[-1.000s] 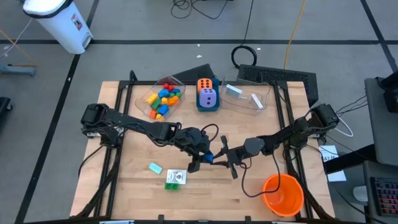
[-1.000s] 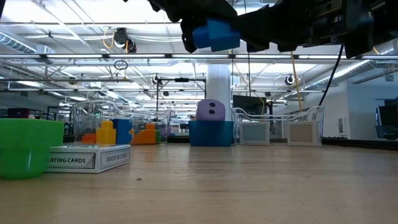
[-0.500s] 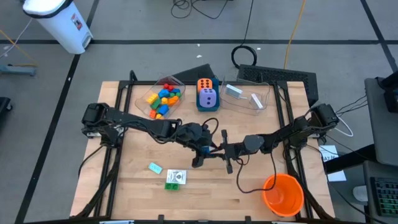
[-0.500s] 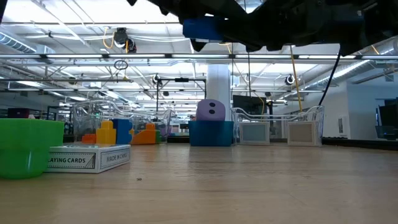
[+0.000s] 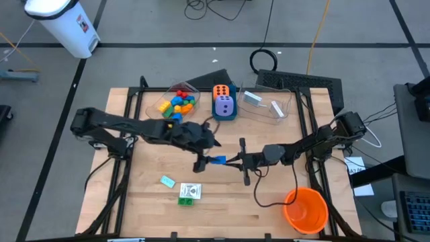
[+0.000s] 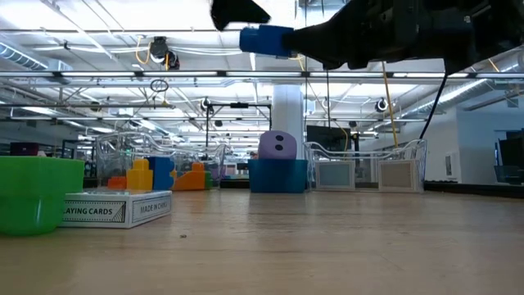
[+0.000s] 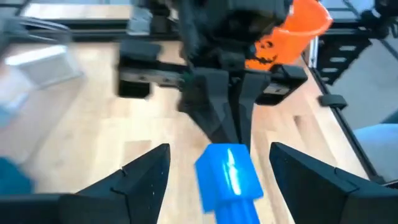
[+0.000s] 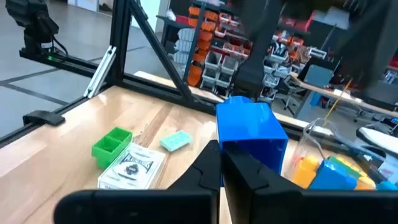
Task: Pick & Place Toys
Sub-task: Put the blue game piece into the left transparent bin
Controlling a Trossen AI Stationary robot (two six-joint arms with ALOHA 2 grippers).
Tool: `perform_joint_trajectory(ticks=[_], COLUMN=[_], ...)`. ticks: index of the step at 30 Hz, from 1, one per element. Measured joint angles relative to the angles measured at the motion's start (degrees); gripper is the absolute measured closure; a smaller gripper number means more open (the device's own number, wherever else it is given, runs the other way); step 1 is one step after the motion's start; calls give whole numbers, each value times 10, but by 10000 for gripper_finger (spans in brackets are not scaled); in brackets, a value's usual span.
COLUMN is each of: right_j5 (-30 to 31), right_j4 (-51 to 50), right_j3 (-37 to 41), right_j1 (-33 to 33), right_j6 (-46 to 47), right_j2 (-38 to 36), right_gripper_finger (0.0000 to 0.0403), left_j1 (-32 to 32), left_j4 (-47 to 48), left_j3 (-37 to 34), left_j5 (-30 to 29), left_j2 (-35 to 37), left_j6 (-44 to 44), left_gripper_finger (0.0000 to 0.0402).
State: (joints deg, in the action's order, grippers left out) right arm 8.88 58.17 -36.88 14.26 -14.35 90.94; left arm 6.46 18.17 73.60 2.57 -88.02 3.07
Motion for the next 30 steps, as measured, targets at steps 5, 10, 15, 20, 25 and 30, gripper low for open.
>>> perform_joint_trajectory(ticks=[5,10,15,20,25,30], right_j5=[-6,-23,-104,-140,-166,-167], right_j4=[-7,-10,16,63,87,120], right_j3=[1,1,1,2,2,2], right_j1=[-16,-47,-80,-95,-98,-98], right_j6=[32,99,150,172,184,183], right_j2=[1,1,2,2,2,2], right_gripper_finger=[402,403,403,403,403,403], left_j1=[17,55,90,98,98,91], left_j4=[63,95,47,-118,-260,-320], left_j3=[0,0,-26,-104,-150,-158], left_j5=[-50,-138,-183,-199,-275,-292], left_j2=[59,75,66,62,63,63], left_j6=[1,5,7,-7,-74,-107], left_gripper_finger=[131,147,159,157,158,159])
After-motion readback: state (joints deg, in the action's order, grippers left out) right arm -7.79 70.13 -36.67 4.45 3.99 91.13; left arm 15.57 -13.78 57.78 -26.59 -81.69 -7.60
